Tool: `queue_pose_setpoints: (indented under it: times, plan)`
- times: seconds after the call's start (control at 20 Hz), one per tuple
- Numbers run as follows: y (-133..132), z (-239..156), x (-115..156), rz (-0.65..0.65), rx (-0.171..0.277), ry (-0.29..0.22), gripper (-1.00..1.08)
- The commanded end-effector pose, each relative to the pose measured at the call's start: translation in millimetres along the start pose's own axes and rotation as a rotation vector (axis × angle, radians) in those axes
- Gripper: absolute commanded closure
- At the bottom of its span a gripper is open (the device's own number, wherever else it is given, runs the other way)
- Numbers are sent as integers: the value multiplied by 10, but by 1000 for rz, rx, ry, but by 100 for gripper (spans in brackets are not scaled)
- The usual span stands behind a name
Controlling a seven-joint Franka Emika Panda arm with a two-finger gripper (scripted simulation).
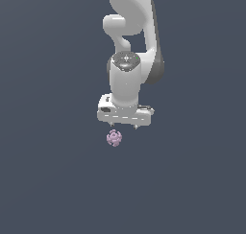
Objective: Pick up the object and move it to a goal position.
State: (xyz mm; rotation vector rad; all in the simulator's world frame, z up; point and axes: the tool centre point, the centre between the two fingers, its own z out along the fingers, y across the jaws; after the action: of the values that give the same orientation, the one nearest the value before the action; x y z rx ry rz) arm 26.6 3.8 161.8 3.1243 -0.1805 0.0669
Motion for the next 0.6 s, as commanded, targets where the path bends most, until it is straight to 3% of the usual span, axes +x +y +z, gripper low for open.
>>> queue_pose_setpoints:
  times: [0.0,0.55]
  plan:
    - [122,193,-3,82,3,-13,-92]
    - [455,693,-41,302,2,-43,-92]
